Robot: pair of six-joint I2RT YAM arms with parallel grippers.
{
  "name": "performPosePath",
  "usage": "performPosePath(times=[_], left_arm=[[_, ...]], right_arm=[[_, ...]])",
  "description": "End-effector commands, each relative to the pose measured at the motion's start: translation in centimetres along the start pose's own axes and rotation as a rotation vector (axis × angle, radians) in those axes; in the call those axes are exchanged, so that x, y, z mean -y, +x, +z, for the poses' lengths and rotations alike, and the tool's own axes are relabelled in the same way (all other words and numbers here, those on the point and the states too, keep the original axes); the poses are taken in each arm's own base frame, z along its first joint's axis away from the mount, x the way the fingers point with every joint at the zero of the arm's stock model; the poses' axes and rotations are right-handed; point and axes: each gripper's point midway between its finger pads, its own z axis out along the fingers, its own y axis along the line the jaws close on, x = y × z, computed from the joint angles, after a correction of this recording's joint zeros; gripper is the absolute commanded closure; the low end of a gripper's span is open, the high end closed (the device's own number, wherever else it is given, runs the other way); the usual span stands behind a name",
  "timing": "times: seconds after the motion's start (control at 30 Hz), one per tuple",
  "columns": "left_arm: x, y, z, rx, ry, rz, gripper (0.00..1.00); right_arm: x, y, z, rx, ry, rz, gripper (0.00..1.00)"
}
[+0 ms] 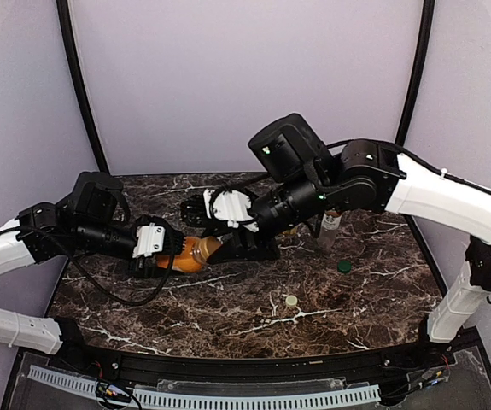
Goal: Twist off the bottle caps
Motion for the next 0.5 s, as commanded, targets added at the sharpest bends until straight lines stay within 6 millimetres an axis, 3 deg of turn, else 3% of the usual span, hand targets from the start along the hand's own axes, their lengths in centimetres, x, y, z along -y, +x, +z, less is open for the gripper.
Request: performPosePath(times=[0.0,0.17,0.27,0.33,0.4,0.47], left_arm=[[2.6,0.7,-0.3,-0.02,0.125,-0.021,0.99],[2.3,2.1,0.1,-0.055,0.073,-0.017,0.99],[1.5,2.5,0.3,-0.059,0.007,-0.032,0.99],[0.7,2.9,0.2,-0.053,-0.045,-0.068,0.99],[-0.4,3.2,-0.1,-0.04,-0.106,-0.124,0.99],[-1.6,3.5,-0.7,-0.021,-0.165,-0.205,0.99]], right_arm=[[-0.1,0.3,-0.6,-0.071,0.045,-0.215,1.0],[1.6,-0.1,-3.0,-0.049,0.175,-0.181,1.0],[4.5,2.1,-4.4,-0.063,0.3,-0.031,1.0],[7.6,6.2,-5.5,-0.126,0.409,0.154,1.0],[9.7,11.5,-6.3,-0.198,0.491,0.38,1.0],[9.7,17.9,-6.1,-0.292,0.533,0.592,1.0]])
